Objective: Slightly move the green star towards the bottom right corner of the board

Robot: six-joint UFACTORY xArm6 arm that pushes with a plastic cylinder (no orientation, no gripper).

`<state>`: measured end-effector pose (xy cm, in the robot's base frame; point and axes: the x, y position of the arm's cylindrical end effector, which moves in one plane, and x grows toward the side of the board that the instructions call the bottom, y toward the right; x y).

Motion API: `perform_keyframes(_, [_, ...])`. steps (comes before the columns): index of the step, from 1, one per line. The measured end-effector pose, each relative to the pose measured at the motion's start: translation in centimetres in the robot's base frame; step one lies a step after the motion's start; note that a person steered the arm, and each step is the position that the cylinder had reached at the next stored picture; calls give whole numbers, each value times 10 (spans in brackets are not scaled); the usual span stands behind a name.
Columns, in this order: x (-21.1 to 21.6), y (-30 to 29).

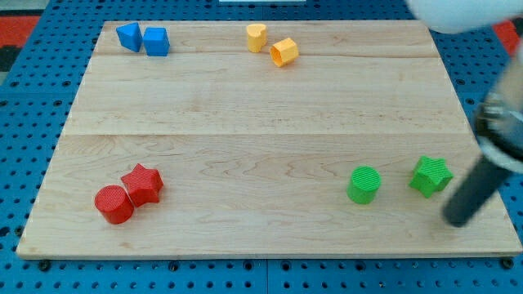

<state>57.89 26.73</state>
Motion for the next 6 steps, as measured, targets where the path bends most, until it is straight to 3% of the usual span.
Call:
perform_keyframes(1, [-54,65])
perform_keyframes(2, [-104,-26])
perform_keyframes(3, [-85,-79])
perform_keyframes(4, [-64,-54])
perform_keyframes(5, [-100,-45])
perform_keyframes(6, [-193,-48])
